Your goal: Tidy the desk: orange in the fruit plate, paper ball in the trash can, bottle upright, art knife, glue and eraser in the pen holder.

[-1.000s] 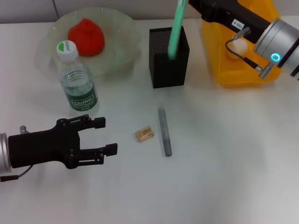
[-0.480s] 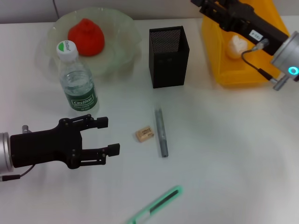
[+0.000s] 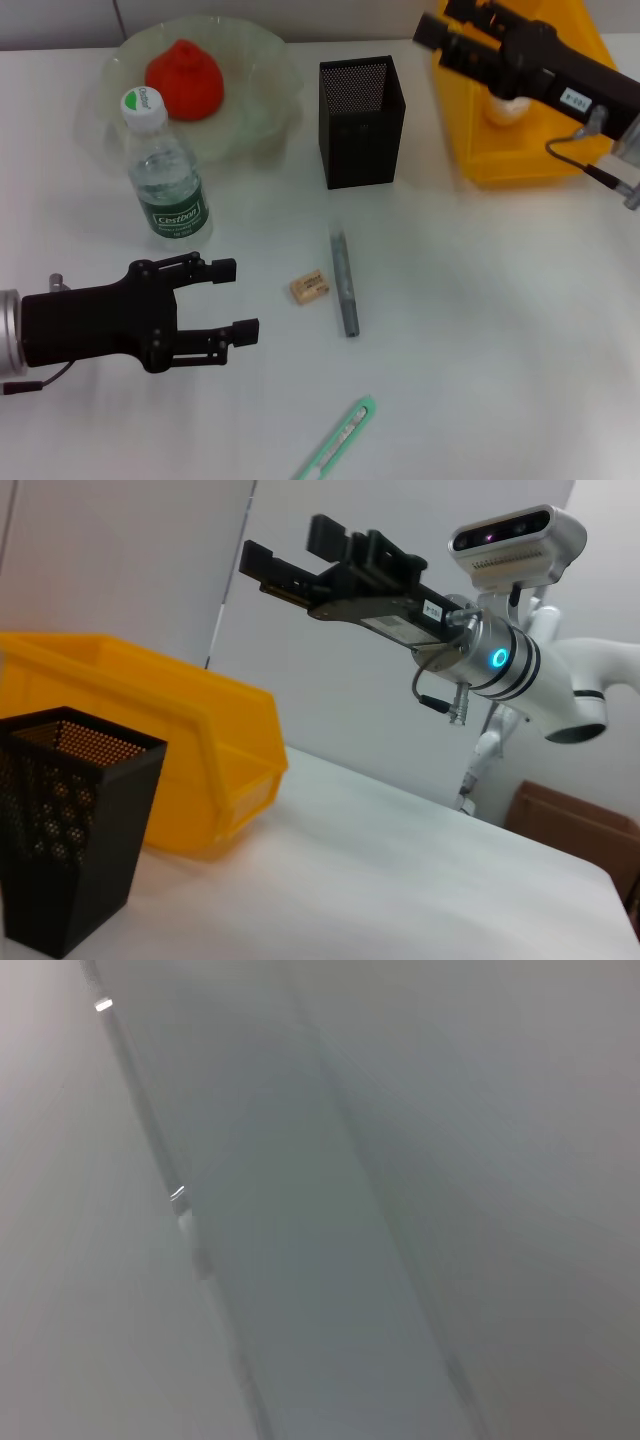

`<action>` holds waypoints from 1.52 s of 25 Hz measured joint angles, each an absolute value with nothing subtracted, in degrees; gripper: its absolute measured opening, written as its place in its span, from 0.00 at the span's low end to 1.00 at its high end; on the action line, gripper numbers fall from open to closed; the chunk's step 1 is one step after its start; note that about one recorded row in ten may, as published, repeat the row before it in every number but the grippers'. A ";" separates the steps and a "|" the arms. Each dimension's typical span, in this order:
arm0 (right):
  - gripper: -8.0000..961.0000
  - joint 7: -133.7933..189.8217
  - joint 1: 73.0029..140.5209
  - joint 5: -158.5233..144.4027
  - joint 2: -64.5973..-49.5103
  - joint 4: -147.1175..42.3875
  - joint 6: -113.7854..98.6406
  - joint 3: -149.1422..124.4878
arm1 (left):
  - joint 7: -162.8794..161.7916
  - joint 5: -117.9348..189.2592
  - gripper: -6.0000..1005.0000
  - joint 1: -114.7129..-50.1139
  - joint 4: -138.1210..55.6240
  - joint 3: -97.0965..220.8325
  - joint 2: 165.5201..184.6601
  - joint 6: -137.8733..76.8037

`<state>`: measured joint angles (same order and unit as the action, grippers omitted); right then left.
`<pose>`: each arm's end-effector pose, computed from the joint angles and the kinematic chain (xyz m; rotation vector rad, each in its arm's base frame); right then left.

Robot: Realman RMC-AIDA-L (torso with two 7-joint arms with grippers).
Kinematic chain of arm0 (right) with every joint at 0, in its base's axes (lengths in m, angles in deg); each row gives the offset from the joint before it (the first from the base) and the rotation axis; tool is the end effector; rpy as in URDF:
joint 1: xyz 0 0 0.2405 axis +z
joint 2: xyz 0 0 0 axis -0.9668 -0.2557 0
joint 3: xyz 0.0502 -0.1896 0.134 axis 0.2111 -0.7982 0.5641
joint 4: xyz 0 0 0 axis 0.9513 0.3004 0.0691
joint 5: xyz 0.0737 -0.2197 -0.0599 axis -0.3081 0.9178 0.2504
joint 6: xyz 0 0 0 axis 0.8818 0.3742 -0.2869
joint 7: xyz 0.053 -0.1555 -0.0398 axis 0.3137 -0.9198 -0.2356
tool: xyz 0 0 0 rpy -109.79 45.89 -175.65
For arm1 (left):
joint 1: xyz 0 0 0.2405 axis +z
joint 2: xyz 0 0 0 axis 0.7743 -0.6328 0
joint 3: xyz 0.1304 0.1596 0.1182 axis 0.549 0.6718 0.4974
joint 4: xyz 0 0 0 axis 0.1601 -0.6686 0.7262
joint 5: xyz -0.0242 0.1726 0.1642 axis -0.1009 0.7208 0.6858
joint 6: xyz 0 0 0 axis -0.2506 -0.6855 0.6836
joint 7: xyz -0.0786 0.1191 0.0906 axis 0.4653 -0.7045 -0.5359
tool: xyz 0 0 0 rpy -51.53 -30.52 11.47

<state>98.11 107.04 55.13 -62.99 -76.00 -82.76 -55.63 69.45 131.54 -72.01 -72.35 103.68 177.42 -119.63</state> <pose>0.2058 0.3884 -0.0016 -2.3503 0.6183 1.2643 -0.2851 0.2874 -0.0232 -2.8055 -0.6204 -0.8295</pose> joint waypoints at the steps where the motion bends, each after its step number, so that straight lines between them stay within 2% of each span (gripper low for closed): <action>1: 0.80 99.72 106.54 57.61 -62.75 -78.46 -84.04 -55.94 | 69.40 131.62 0.84 -72.01 -72.35 103.69 177.41 -120.33; 4: 0.80 109.78 105.46 72.25 -61.63 -91.77 -92.02 -55.82 | 69.07 131.79 0.84 -71.58 -72.36 103.68 176.60 -122.09; 8: 0.79 118.20 106.20 83.93 -61.35 -103.42 -100.45 -55.76 | 69.35 134.04 0.84 -71.49 -72.78 103.71 175.34 -123.22; 9: 0.79 122.31 107.47 90.06 -61.31 -111.08 -106.66 -56.21 | 69.84 135.09 0.84 -71.63 -72.91 103.50 174.56 -123.65; 12: 0.79 125.51 109.47 94.84 -61.38 -116.59 -111.65 -57.41 | 70.27 135.53 0.84 -71.76 -72.92 103.36 173.94 -124.03; 13: 0.78 127.18 110.83 97.25 -61.51 -118.87 -113.96 -58.53 | 71.33 135.56 0.84 -71.86 -72.95 103.32 172.65 -124.64; 14: 0.78 130.60 113.58 100.93 -61.68 -122.11 -117.07 -61.82 | 71.53 135.57 0.84 -71.91 -72.95 103.33 172.47 -124.67; 18: 0.78 134.53 117.42 104.81 -62.17 -124.59 -119.64 -69.26 | 71.78 135.60 0.84 -72.09 -72.96 103.38 172.28 -124.67; 19: 0.78 136.15 119.63 107.03 -63.08 -125.05 -119.41 -76.00 | 71.96 135.60 0.84 -72.25 -72.97 103.53 172.20 -124.69; 24: 0.77 136.74 123.54 108.25 -63.96 -123.36 -111.40 -93.25 | 73.13 135.63 0.84 -72.55 -73.04 103.61 171.95 -124.78; 29: 0.76 134.27 126.19 105.81 -64.07 -119.12 -102.89 -103.06 | 73.83 135.65 0.84 -72.54 -73.06 103.34 171.75 -124.84; 38: 0.75 123.75 125.90 98.70 -64.20 -115.12 -97.13 -108.14 | 74.35 135.65 0.84 -72.32 -73.06 103.33 171.67 -124.88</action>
<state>123.75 125.90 98.70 -64.20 -115.12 -97.13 -108.14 74.35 135.65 -72.32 -73.06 103.33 171.67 -124.88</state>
